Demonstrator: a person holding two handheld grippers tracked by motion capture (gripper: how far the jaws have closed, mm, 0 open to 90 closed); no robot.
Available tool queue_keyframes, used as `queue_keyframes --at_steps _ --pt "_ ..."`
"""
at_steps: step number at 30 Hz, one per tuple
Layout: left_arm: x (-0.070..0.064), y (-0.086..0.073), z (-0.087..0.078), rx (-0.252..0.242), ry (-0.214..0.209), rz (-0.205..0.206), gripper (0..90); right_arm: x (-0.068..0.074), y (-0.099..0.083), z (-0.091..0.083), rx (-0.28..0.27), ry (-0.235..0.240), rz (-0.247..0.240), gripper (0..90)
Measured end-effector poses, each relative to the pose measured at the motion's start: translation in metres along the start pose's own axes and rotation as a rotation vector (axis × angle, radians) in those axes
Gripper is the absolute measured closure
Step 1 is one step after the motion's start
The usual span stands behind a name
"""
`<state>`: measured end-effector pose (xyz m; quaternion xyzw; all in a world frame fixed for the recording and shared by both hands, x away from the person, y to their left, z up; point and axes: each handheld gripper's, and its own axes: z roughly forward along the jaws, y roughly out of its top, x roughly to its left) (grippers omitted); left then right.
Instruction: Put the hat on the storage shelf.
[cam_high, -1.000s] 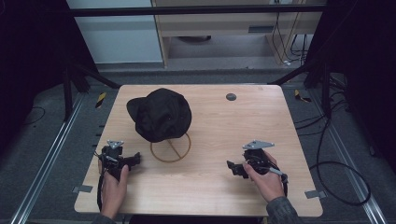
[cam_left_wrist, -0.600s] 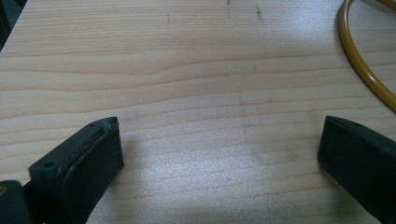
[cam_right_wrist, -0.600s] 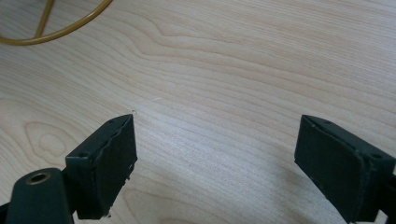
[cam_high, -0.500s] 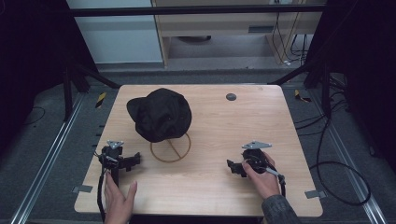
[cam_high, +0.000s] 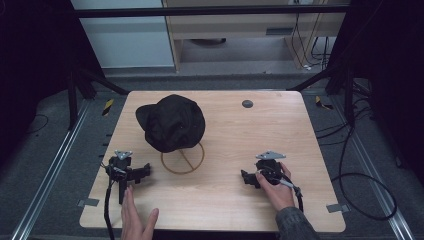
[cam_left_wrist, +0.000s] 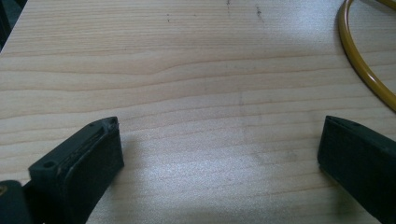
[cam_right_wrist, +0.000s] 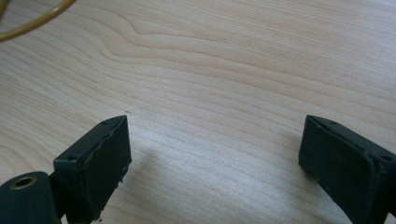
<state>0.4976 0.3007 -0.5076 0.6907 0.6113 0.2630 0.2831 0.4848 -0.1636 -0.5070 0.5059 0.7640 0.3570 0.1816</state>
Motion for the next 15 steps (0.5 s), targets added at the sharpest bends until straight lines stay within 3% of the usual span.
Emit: queue_keyframes --at_steps 5,15 --pt "0.0 0.0 0.0 0.0 0.0 0.0 0.0 0.0045 -0.0034 0.0032 -0.009 -0.049 -0.058 7.2" --pt "0.0 -0.0001 0.0 0.0 0.0 0.0 0.0 0.0058 -0.0042 0.003 -0.004 -0.06 -0.064 6.3"
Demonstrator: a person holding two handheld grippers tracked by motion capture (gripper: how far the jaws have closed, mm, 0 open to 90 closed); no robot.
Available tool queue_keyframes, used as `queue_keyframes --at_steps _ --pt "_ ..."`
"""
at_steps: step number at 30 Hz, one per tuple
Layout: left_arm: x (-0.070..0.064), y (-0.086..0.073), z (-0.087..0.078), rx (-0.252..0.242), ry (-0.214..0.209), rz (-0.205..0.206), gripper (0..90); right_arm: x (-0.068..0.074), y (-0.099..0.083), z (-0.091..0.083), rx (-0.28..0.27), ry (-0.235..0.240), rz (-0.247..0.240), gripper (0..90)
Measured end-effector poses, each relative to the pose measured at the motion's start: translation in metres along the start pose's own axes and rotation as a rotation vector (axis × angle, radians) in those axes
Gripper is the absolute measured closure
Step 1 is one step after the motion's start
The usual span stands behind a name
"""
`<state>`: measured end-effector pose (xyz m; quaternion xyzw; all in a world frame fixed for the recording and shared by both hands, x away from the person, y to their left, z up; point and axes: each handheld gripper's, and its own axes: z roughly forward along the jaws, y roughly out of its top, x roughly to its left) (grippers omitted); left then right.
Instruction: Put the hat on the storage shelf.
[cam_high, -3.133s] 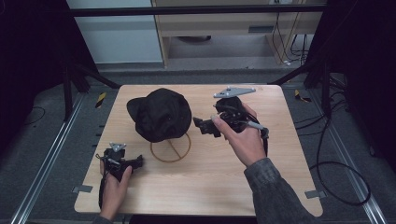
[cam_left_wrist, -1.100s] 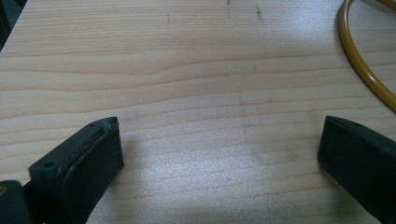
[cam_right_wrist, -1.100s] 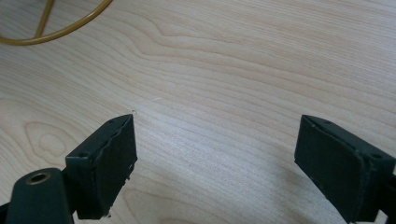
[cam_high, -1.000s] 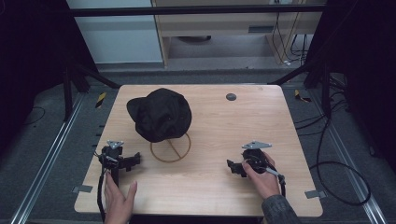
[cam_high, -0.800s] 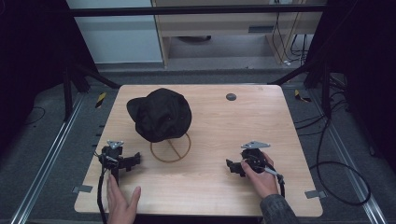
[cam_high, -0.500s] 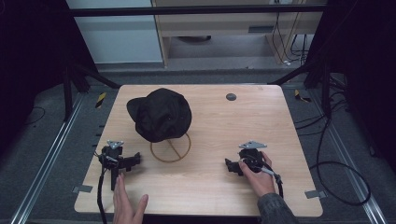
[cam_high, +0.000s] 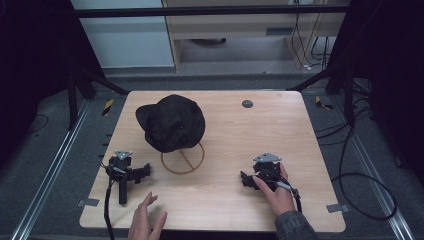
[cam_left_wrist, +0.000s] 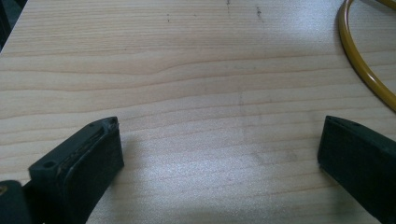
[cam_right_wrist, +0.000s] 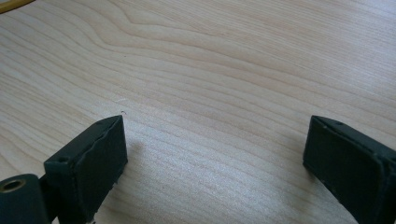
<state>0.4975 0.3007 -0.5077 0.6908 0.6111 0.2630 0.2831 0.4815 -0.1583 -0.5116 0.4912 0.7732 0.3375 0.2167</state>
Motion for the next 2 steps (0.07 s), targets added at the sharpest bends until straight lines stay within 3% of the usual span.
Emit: queue_keyframes --at_steps 2 --pt "0.0 0.0 0.0 0.0 0.0 0.0 0.0 -0.0002 -0.0001 0.0 -0.001 -0.003 -0.002 6.3"
